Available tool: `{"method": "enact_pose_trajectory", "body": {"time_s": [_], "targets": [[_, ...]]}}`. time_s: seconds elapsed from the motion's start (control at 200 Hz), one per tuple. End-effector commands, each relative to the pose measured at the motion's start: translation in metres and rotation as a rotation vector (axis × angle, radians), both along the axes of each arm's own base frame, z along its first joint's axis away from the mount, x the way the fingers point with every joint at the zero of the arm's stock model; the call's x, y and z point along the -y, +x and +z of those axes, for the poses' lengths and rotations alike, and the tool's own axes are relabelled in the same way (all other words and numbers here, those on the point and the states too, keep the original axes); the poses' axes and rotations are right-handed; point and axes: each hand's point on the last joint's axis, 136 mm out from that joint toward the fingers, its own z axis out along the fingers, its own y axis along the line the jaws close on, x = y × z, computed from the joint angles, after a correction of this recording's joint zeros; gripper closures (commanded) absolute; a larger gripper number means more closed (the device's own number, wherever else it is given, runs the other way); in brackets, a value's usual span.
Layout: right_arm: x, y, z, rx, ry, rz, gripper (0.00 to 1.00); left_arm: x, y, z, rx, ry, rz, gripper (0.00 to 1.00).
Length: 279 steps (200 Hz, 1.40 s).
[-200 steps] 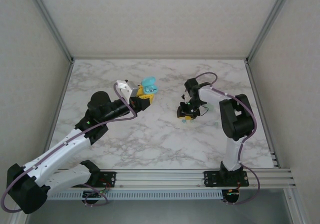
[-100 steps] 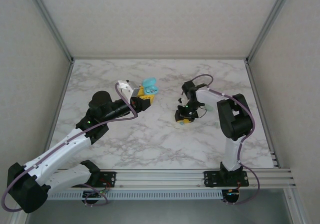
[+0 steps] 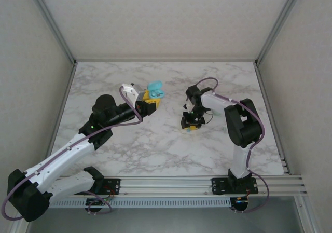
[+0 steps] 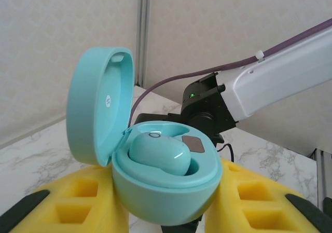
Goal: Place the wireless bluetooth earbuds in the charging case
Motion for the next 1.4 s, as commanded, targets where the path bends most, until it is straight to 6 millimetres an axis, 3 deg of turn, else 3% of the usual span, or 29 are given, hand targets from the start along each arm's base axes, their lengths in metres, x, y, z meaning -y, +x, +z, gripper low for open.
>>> {"method": "enact_pose_trajectory", "body": {"time_s": [0.0,0.405,1.086,1.246,1.392], "targets": [[0.004,-0.001,0.004,0.009,-0.067,0.039,0.64,0.002,-0.005,0.010,0.007,-0.019,-0.018,0.72],[0.011,0.001,-0.003,0.018,-0.194,0.065,0.66,0.001,-0.004,0.009,0.004,-0.012,-0.011,0.71],[0.006,-0.001,-0.013,0.000,-0.237,0.043,0.74,0.000,-0.004,0.006,-0.001,-0.005,-0.007,0.71],[0.005,0.001,-0.005,0.023,-0.222,0.022,0.80,0.000,-0.003,0.006,0.001,-0.004,-0.002,0.71],[-0.005,0.004,0.024,0.080,-0.137,-0.005,0.82,0.000,-0.003,0.004,0.006,0.004,-0.002,0.71]]}}
